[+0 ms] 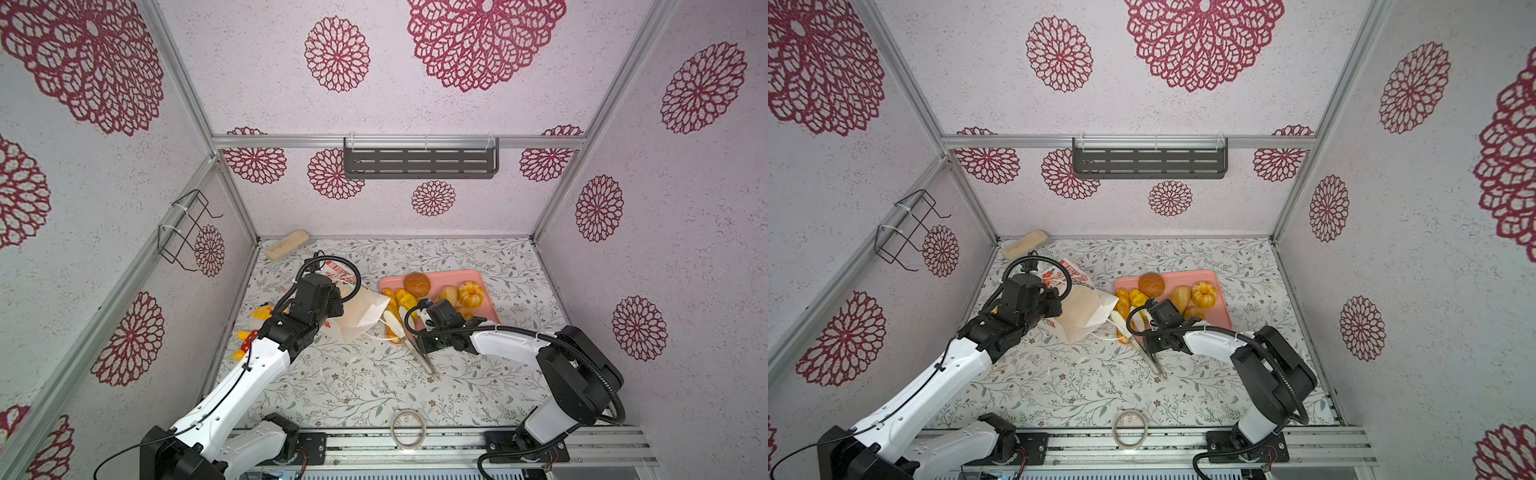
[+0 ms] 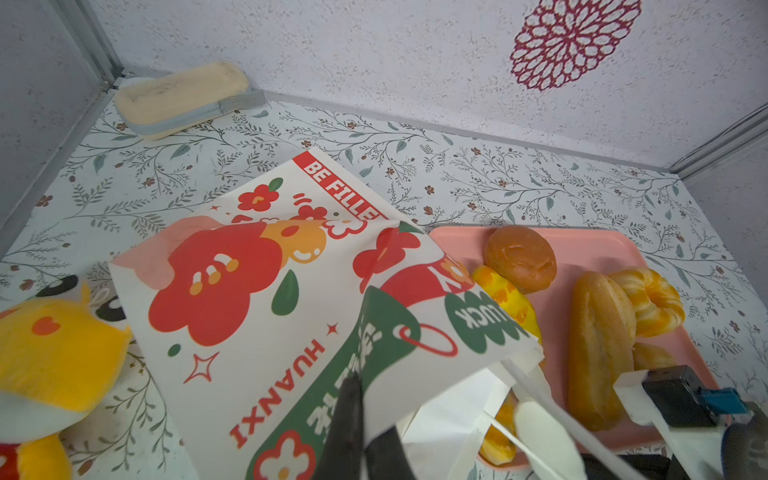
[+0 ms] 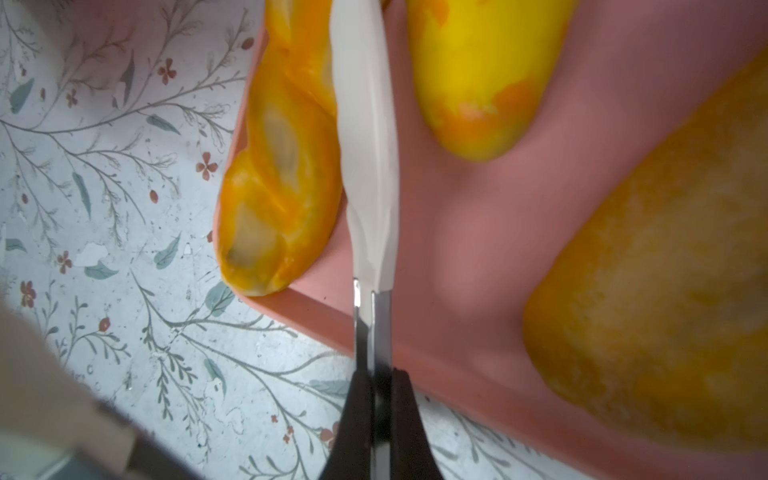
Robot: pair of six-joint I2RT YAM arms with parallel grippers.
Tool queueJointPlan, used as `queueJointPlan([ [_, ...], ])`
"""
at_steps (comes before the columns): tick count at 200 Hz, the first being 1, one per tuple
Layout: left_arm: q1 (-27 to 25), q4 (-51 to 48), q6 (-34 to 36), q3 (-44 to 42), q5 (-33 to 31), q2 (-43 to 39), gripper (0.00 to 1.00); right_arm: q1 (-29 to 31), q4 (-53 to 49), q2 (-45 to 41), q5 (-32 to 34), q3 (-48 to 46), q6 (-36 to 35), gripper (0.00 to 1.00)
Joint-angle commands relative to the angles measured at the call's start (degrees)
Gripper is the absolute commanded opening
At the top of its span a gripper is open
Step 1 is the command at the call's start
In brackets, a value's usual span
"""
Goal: Take the fake bread out of the paper bag
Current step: 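Carry the tongs away from the tray with the right gripper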
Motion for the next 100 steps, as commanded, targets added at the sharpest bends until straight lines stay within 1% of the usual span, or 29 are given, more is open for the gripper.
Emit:
queueJointPlan([
  [1, 0.49, -1.27, 0.43, 0.03, 0.42, 0.21, 0.00, 0.67, -1.35, -5.10, 1.42, 0.44, -1.46, 0.00],
  [40, 0.49, -1.10, -0.30, -0.14, 1.10, 0.65, 0.00, 1.28, -2.85, -11.80, 3.04, -0.96, -2.17, 0.00],
  [67, 0.50, -1.09, -0.58, -0.15, 1.26, 0.57, 0.00, 1.33, -3.46, -17.29, 4.32, -2.64, -0.13, 0.00],
  [82, 0.49, -1.06, -0.56, -0.06, 1.22, 0.48, 0.00, 1.24, -5.32, -21.14, 7.92, -3.36, 1.98, 0.00],
  [100, 0.56, -1.16, -0.56, -0.01, 1.31, 0.43, 0.00, 0.55, -11.33, -25.28, 16.49, -2.14, 5.66, 0.00],
])
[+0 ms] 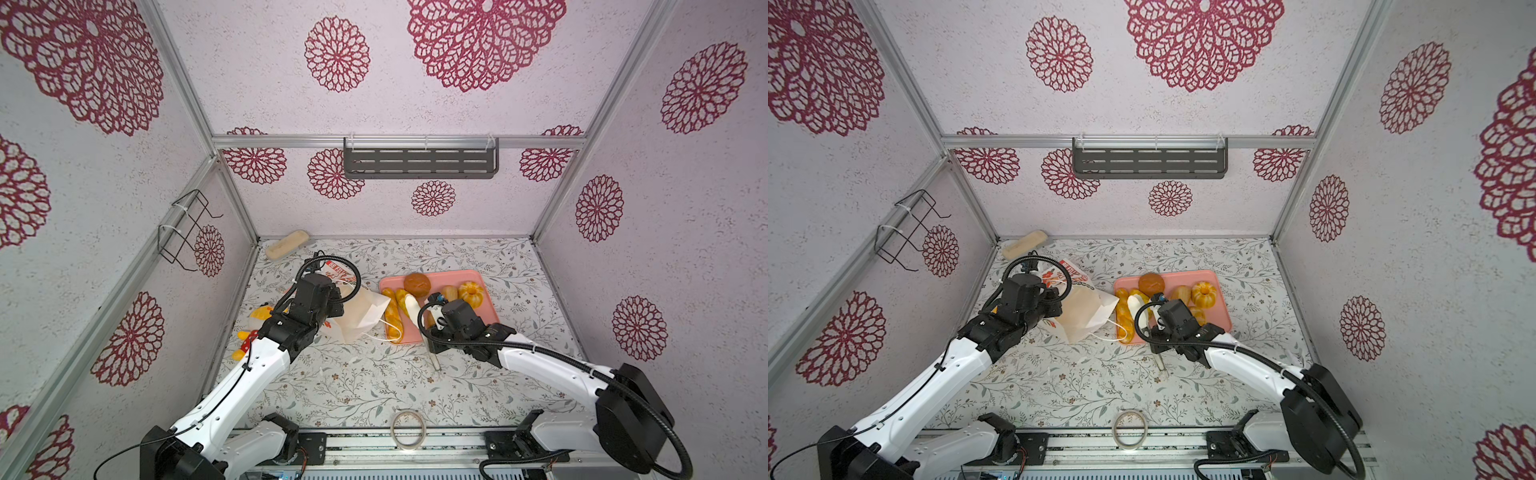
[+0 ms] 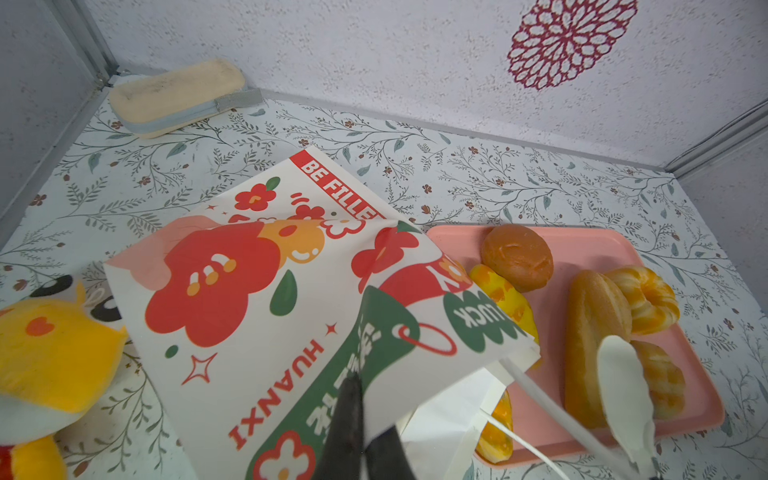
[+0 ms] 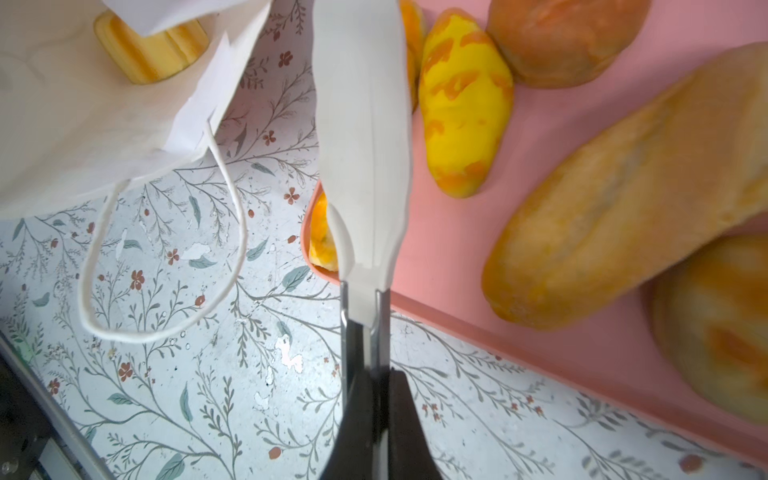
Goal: Take the fake bread out of the paper bag
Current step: 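Carry the tongs away from the tray with the right gripper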
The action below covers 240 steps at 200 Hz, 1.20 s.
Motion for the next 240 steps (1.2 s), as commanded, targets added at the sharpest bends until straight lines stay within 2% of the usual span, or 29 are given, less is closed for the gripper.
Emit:
queueJointPlan([
  [1, 0.47, -1.24, -0.55, 0.01, 0.64, 0.39, 0.00, -0.79, -6.62, -6.03, 11.12, 1.57, 5.20, 0.00],
  [31, 0.42, -0.83, -1.38, 0.04, 1.60, 0.93, 0.00, -8.97, -22.46, -7.12, 24.45, 8.00, 11.13, 0.00],
  [52, 0.39, -0.46, -2.16, 0.08, 2.36, 1.20, 0.00, -21.22, -25.63, -4.20, 24.55, 11.52, 7.01, 0.00],
  [71, 0.33, -0.37, -2.22, 0.03, 2.73, 1.04, 0.00, -32.57, -23.95, 0.97, 23.83, 13.79, 1.84, 0.00],
  [90, 0.37, -0.28, -2.25, -0.23, 3.10, 0.38, 0.00, -41.35, -20.59, 8.12, 23.09, 16.40, -2.18, 0.00],
  [124, 0.32, -0.55, -2.04, -0.15, 3.92, -0.55, 0.00, -49.38, -16.14, 21.99, 23.70, 24.07, -4.98, 0.00],
  [159, 0.37, -1.13, -2.29, 0.36, 5.52, -0.28, 0.00, -50.41, -17.65, 34.74, 24.95, 35.13, -7.75, 0.00],
  [165, 0.32, -1.37, -2.25, 0.48, 5.70, -0.29, 0.00, -50.41, -18.00, 36.06, 24.46, 36.52, -7.93, 0.07],
  [180, 0.36, -1.84, -1.97, 0.56, 5.73, -0.20, 0.00, -50.32, -18.65, 38.06, 22.91, 39.55, -8.04, 0.33],
  [190, 0.34, -2.11, -1.89, 0.56, 5.62, -0.29, 0.00, -50.32, -19.22, 38.95, 21.89, 41.17, -8.21, 0.43],
  [213, 0.31, -2.30, -1.87, 0.38, 5.39, -0.38, 0.00, -50.40, -21.34, 40.26, 20.40, 43.75, -9.19, 0.57],
  [240, 0.30, -2.14, -1.84, 0.30, 5.30, -0.55, 0.00, -51.37, -23.36, 38.73, 18.20, 43.75, -8.76, 0.67],
])
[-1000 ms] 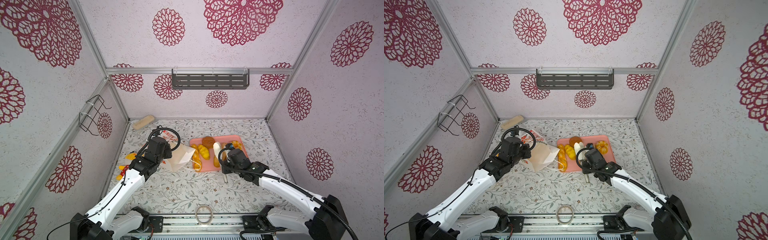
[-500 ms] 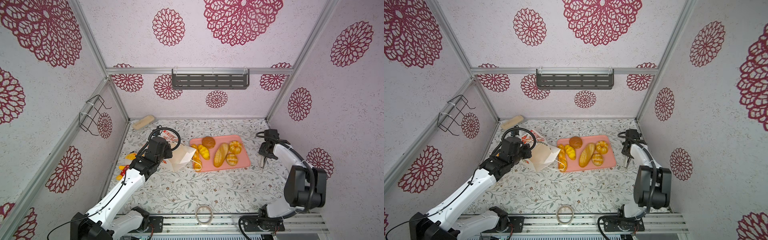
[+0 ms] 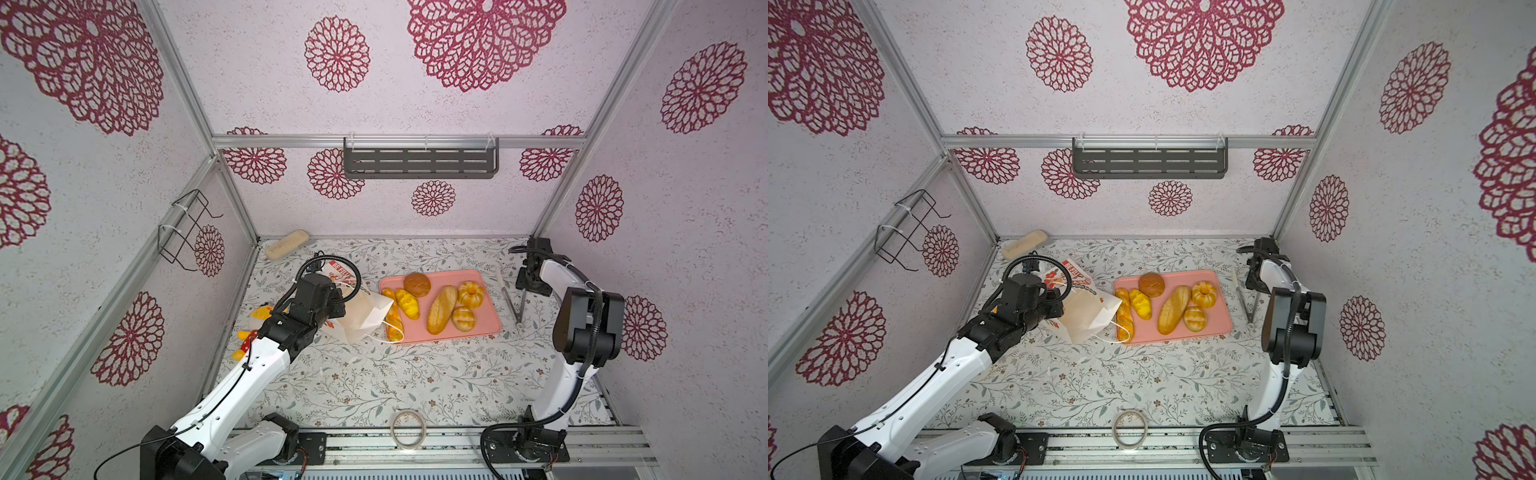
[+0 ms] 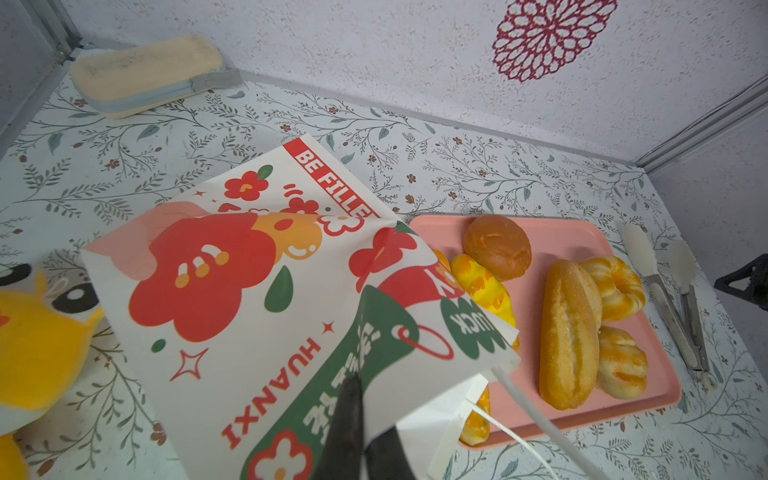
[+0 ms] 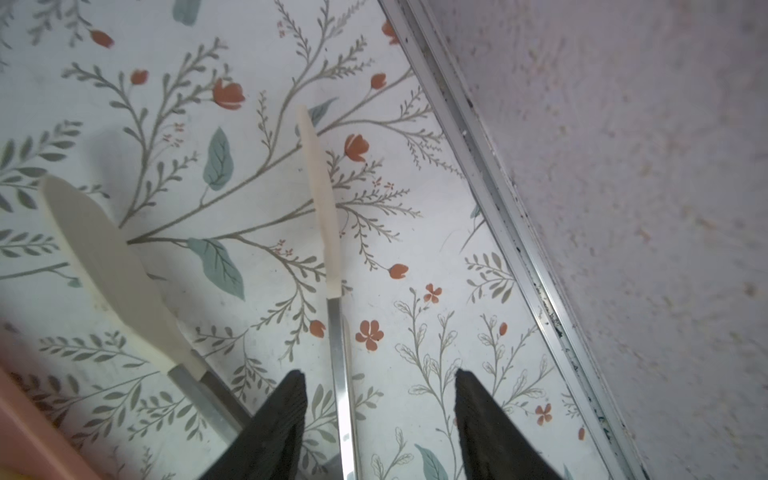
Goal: Take the fake bread out of the paper bag
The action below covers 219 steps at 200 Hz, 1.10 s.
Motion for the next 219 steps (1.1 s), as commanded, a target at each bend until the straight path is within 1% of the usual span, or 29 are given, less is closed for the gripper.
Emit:
queueJointPlan([
  [1, 0.21, -1.70, -0.19, 0.30, 1.31, -0.53, 0.00, -0.97, -3.29, -2.06, -2.59, 0.15, -0.35, 0.67],
  [3, 0.25, -1.68, -0.28, 0.30, 1.31, -0.53, 0.00, -1.15, -3.06, -2.58, -3.17, -0.36, -0.05, 0.68],
  [15, 0.24, -1.57, -0.23, 0.30, 1.29, -0.60, 0.00, -2.85, -0.48, -6.65, -8.41, -4.75, 2.16, 0.80],
  [24, 0.29, -1.47, -0.16, 0.21, 1.36, -0.75, 0.00, -4.63, 2.74, -10.17, -14.37, -9.16, 3.88, 0.89],
  [29, 0.26, -1.39, -0.21, 0.16, 1.38, -0.79, 0.00, -5.58, 5.36, -12.20, -18.44, -11.99, 4.43, 0.98],
  [32, 0.24, -1.38, -0.13, 0.13, 1.33, -0.87, 0.00, -6.07, 7.10, -13.66, -20.78, -13.68, 4.65, 0.99],
  [39, 0.22, -1.30, 0.03, 0.05, 1.37, -0.96, 0.00, -7.04, 10.70, -16.45, -24.19, -18.31, 5.49, 0.99],
  [52, 0.25, -1.08, 0.26, -0.05, 1.33, -1.04, 0.00, -7.73, 14.74, -20.38, -26.55, -24.50, 5.59, 0.99],
  [65, 0.29, -0.78, 0.74, -0.28, 1.50, -1.06, 0.00, -7.66, 18.19, -22.81, -27.07, -29.53, 4.44, 0.99],
  [89, 0.25, -0.77, 1.22, -0.41, 1.69, -1.05, 0.00, -7.49, 26.51, -26.82, -27.86, -38.93, 0.15, 0.99],
  [104, 0.23, -0.70, 1.19, -0.65, 1.71, -1.14, 0.00, -7.11, 30.14, -27.82, -28.95, -41.84, -1.39, 0.99],
  [121, 0.29, -0.16, 1.19, -1.01, 1.66, -0.97, 0.00, -5.71, 31.61, -26.62, -27.70, -42.18, -2.92, 0.99],
  [147, 0.24, -0.07, 0.66, -0.92, 2.17, -0.70, 0.00, -4.26, 28.91, -22.02, -23.91, -39.10, -6.43, 0.99],
  [162, 0.26, 0.11, 0.84, -1.00, 2.05, -0.70, 0.00, -3.71, 29.73, -20.29, -24.10, -38.59, -7.25, 0.98],
  [183, 0.29, 0.11, 1.27, -1.02, 1.64, -0.56, 0.00, -2.38, 29.14, -17.28, -25.21, -36.87, -8.93, 0.93],
  [219, 0.29, 0.12, 1.79, -0.93, 1.68, -0.53, 0.00, -1.59, 27.19, -13.15, -23.69, -34.03, -8.51, 0.85],
])
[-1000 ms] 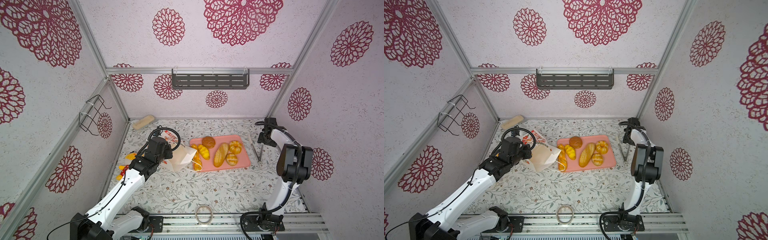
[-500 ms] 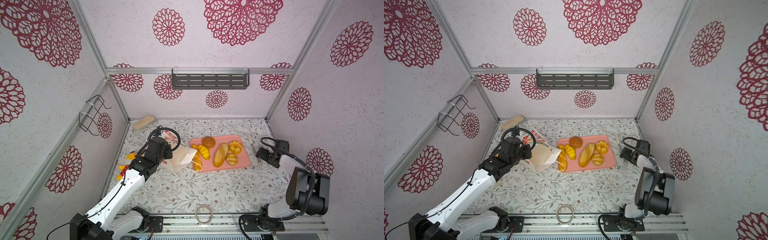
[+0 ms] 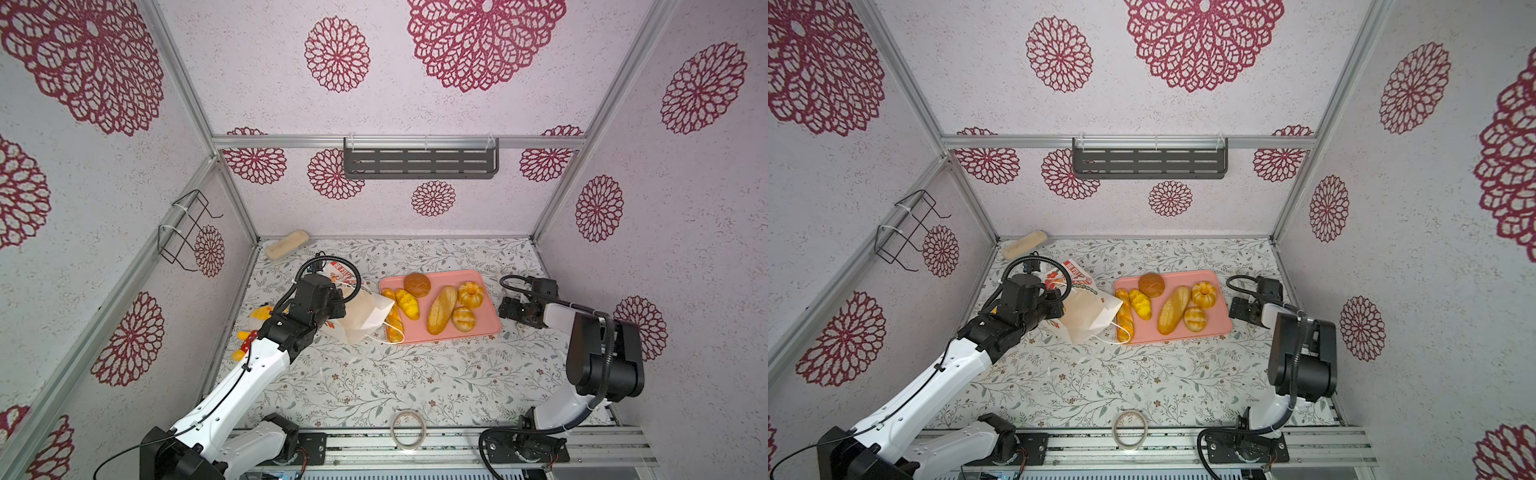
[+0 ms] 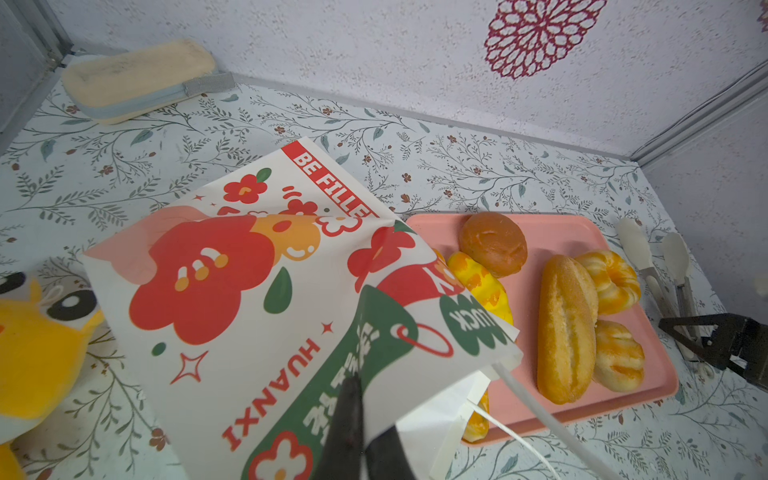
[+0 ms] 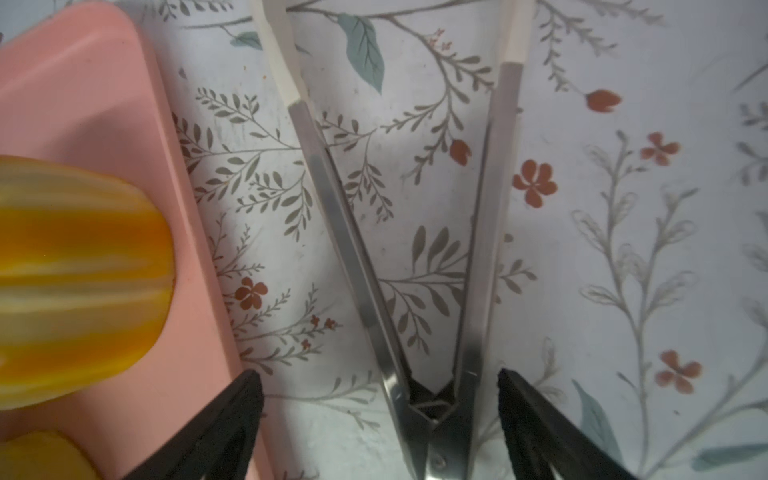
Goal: Take the fake bread out of the paper bag
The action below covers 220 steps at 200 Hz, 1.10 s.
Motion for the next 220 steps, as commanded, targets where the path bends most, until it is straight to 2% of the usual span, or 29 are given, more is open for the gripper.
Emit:
queueJointPlan([
  [1, 0.29, -0.37, 0.53, -0.76, 0.90, -0.34, 0.00, 0.40, -1.15, 1.28, 1.45, 2.53, -1.57, 0.85],
  [38, 0.29, -0.37, 0.92, -0.50, 0.80, -0.20, 0.00, 0.31, -2.86, 3.67, 3.64, 5.06, -1.97, 0.79],
  [71, 0.23, -0.37, 0.65, -0.33, 0.96, 0.02, 0.00, 0.31, -5.59, 6.52, 4.77, 8.50, -1.97, 0.70],
  [153, 0.29, -0.63, 0.57, -0.39, 1.01, -0.20, 0.00, 0.31, -6.99, 10.90, 7.41, 12.02, -1.89, 0.65],
  [188, 0.22, -0.72, 0.85, -0.41, 0.86, -0.46, 0.00, 0.53, -6.30, 8.60, 7.91, 10.04, -0.42, 0.54],
  [206, 0.32, -0.46, 1.08, -0.49, 0.82, -0.54, 0.00, 1.15, -5.35, 4.22, 8.28, 6.79, 2.22, 0.52],
  [220, 0.29, 0.34, 1.50, -0.80, 1.11, -0.78, 0.00, 1.60, -4.74, -0.34, 7.68, 3.72, 3.57, 0.46],
])
